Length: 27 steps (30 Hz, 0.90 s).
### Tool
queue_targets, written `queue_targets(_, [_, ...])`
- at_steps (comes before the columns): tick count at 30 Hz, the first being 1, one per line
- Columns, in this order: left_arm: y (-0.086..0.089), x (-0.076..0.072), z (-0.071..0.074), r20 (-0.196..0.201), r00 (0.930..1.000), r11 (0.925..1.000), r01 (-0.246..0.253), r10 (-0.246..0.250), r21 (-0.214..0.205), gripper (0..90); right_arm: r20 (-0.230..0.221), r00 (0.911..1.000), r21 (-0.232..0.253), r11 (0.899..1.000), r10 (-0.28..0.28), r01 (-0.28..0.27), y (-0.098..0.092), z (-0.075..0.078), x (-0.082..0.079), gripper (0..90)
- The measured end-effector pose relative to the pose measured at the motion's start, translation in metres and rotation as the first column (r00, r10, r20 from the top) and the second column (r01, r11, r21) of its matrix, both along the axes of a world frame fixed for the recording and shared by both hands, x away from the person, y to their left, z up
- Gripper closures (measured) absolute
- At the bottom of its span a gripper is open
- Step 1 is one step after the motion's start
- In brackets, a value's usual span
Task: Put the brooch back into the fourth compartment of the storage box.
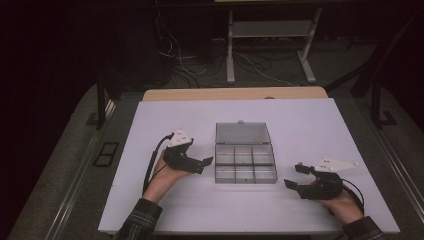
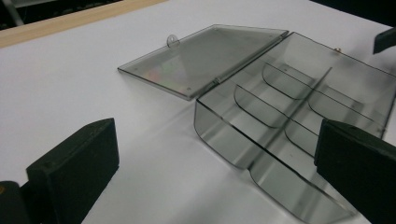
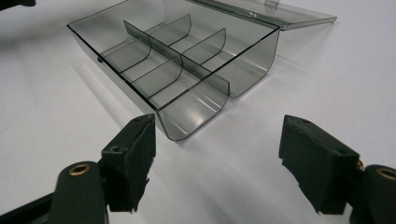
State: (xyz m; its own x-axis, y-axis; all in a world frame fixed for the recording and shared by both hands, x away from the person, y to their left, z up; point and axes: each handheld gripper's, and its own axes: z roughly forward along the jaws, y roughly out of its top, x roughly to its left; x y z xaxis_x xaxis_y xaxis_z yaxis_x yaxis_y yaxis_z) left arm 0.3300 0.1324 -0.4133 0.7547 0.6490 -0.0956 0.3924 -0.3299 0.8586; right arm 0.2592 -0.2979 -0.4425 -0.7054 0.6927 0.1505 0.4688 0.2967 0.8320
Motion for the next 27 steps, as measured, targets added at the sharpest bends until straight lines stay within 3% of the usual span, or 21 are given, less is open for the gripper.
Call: queue_targets(27, [0.033, -0.064, -0.022, 0.03, 0.9993, 0.9983, 0.025, -0.024, -0.052, 0.0, -0.001, 1.0, -0.007, 1.0, 0.004, -0.004, 0.0, 0.0, 0.001, 27.0])
